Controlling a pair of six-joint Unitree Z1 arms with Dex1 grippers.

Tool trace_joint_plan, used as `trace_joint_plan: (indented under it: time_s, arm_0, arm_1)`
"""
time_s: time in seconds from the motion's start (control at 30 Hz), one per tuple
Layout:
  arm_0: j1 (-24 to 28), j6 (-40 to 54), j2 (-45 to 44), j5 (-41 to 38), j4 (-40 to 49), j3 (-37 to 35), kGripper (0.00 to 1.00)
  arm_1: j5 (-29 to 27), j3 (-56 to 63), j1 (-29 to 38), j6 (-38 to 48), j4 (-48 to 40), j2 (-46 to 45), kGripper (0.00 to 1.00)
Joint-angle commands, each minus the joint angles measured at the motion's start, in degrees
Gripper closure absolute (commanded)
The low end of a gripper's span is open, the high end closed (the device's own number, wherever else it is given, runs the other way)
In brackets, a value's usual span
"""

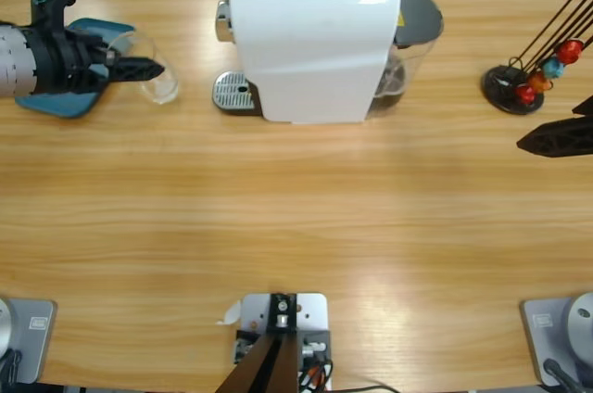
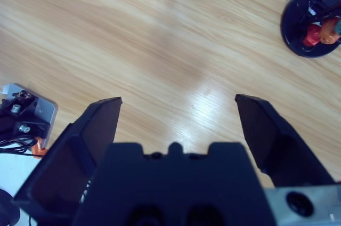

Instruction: Pour coffee

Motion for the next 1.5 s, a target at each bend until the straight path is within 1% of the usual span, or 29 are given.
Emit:
trace_joint_plan:
  time_s: [0.03,0.3,0.5,0.77,1.0,1.37,1.5]
  arm_0:
    - [-0.8,5.6,4.5,-9.3,-1.3,-3.6,0.736]
    - [-0.8,9.5,10.0,-11.4,-1.7,-7.9,0.736]
    - [-0.8,10.3,14.9,-12.8,-5.0,-8.1,0.736]
    - [-0.8,10.6,18.8,-13.3,-8.5,-8.3,0.736]
    - [-0.8,10.8,20.5,-14.5,-10.5,-8.5,0.736]
    - [-0.8,10.9,21.0,-16.5,-10.8,-9.5,0.736]
    - [-0.8,10.9,21.2,-16.8,-10.9,-9.2,0.717]
  arm_1:
    - [1.4,0.5,-2.8,-2.4,1.2,1.1,0.036]
    - [1.8,0.8,-3.9,-3.7,1.7,1.9,0.036]
    - [1.9,0.6,-4.3,-4.4,2.2,2.8,0.036]
    - [2.0,-0.3,-4.3,-4.6,2.6,4.4,0.036]
    - [2.1,-1.2,-4.3,-4.7,3.4,5.3,0.036]
    - [2.4,-1.7,-4.3,-4.7,3.7,5.9,0.037]
    - [2.5,-1.6,-4.3,-4.7,3.9,5.8,0.036]
